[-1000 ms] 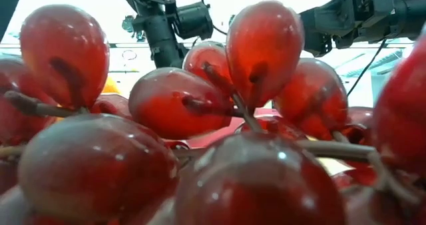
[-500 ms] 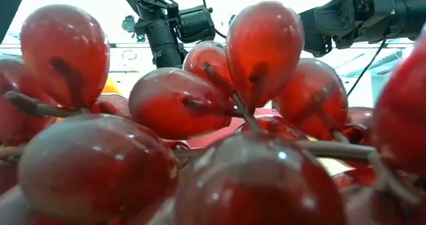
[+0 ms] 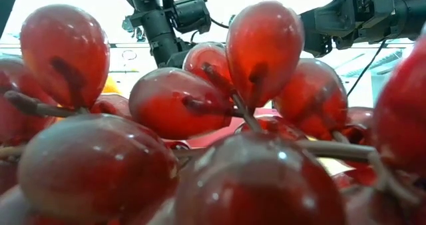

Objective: Pick & Place Food Item
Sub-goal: Put the orange into the red bin

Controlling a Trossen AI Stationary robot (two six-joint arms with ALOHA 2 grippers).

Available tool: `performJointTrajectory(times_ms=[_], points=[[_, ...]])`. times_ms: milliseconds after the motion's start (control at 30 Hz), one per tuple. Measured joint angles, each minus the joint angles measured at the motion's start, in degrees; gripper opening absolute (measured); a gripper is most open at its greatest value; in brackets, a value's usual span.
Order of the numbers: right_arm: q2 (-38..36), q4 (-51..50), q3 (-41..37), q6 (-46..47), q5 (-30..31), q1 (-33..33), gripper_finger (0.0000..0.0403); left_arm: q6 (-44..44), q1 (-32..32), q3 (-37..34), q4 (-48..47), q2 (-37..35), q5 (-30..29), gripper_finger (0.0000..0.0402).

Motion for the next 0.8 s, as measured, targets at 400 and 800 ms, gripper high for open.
performJointTrajectory(times_ms=[400, 800], points=[[0.0, 0.0, 0.0, 0.2, 0.0, 0.0, 0.0283, -1.2, -1.1, 0.0, -0.3, -4.8, 0.0, 0.0369], [0.0, -1.1, 0.0, 0.2, 0.0, 0.0, 0.0283, -6.5, -15.9, 0.1, -1.6, -12.7, 0.3, 0.0368]])
